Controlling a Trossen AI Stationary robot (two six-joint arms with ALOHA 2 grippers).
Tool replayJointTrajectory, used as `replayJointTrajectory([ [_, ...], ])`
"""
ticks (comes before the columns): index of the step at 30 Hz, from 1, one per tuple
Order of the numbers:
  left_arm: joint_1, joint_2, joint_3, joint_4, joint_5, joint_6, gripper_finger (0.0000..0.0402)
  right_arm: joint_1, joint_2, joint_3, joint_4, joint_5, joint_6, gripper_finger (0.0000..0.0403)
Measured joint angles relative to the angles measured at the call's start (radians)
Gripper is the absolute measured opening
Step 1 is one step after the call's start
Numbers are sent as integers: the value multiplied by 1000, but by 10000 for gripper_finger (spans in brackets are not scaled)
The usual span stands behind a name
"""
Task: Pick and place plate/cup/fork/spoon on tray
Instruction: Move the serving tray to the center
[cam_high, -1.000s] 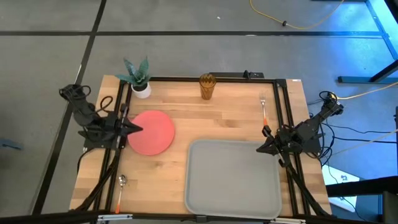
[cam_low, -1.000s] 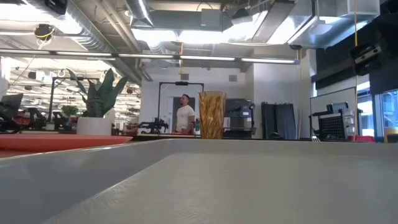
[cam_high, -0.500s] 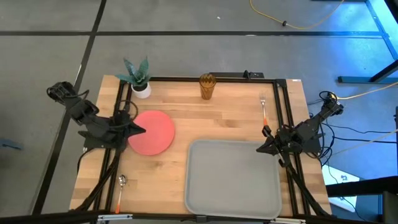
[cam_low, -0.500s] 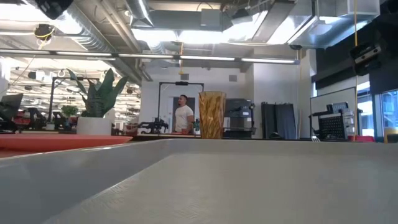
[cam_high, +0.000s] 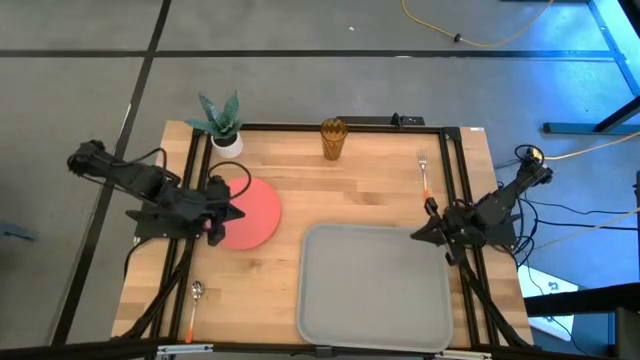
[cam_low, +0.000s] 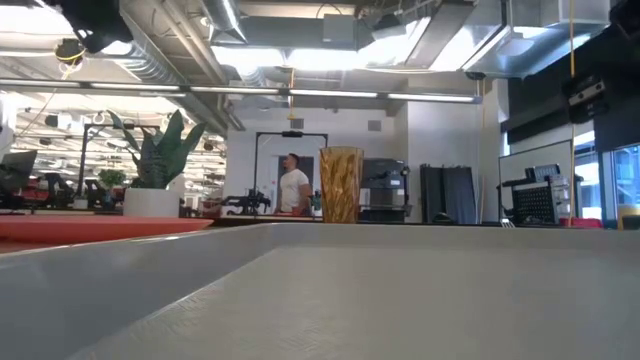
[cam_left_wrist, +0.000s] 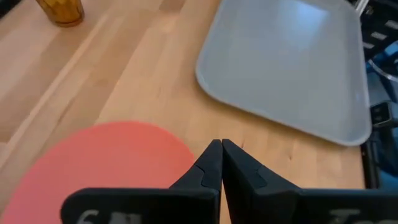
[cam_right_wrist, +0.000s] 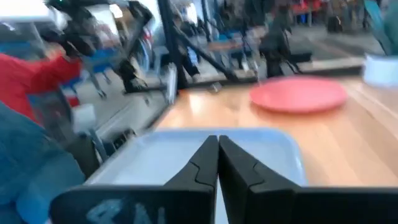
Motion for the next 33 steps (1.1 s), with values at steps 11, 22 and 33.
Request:
replayJointTrajectory([
  [11, 42, 19, 0, 110, -7, 12, 0, -6, 284, 254, -190, 87, 135, 14],
  [22, 42, 19, 0, 232, -2, 5, 0, -85, 687, 629, -650, 32, 507, 14],
  [33, 42, 105, 0, 318, -1, 12, 0, -170, 918, 757, -790, -232, 673, 14],
])
